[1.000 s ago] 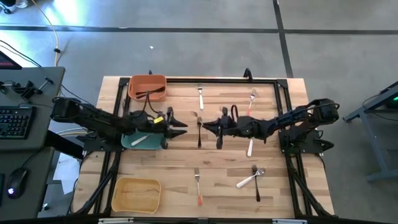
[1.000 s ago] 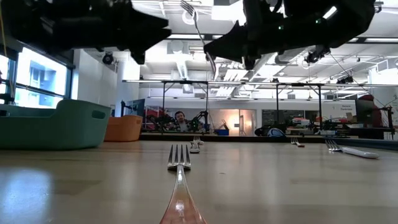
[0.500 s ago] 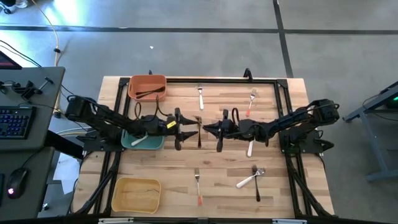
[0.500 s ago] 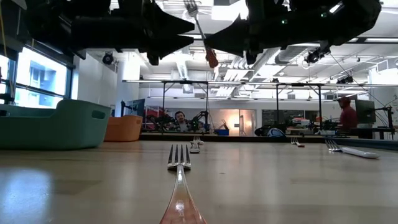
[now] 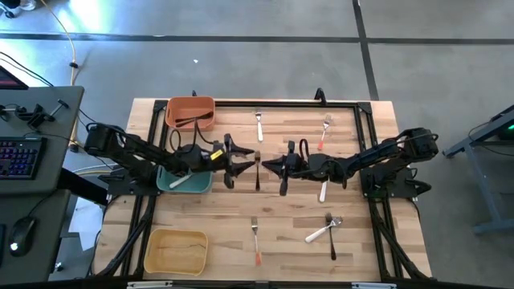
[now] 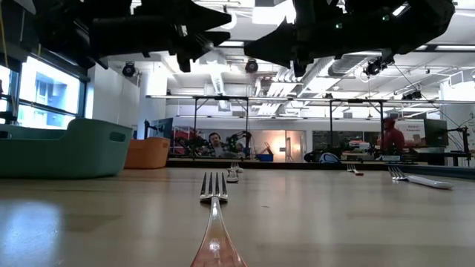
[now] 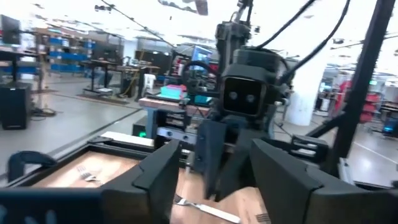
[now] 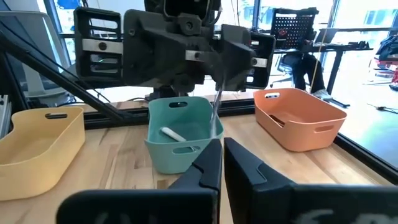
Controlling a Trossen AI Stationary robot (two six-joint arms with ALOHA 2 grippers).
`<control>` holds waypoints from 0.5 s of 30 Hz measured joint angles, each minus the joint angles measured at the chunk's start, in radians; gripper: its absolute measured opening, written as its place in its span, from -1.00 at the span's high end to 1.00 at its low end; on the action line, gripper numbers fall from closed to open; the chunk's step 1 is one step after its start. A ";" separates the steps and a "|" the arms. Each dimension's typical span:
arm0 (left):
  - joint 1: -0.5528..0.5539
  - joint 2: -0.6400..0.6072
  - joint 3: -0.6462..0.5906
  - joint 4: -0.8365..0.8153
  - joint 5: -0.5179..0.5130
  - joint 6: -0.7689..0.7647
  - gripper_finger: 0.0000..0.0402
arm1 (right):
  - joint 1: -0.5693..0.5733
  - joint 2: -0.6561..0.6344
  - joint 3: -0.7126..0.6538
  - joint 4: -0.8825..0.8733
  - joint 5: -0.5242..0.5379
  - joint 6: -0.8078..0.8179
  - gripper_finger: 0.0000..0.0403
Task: Sort silverware by color (type)
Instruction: Put the orange fork into the yellow bin
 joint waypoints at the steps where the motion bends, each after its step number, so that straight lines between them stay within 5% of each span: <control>1: 0.002 0.000 0.000 0.000 0.013 0.000 0.18 | 0.000 0.000 0.000 0.000 0.000 0.000 1.00; 8: 0.028 0.000 0.000 -0.012 0.125 -0.002 0.91 | 0.000 0.000 0.000 0.000 -0.001 -0.017 1.00; 15: 0.028 0.000 0.000 -0.045 0.127 0.007 0.99 | 0.005 0.000 0.000 -0.050 -0.010 -0.018 1.00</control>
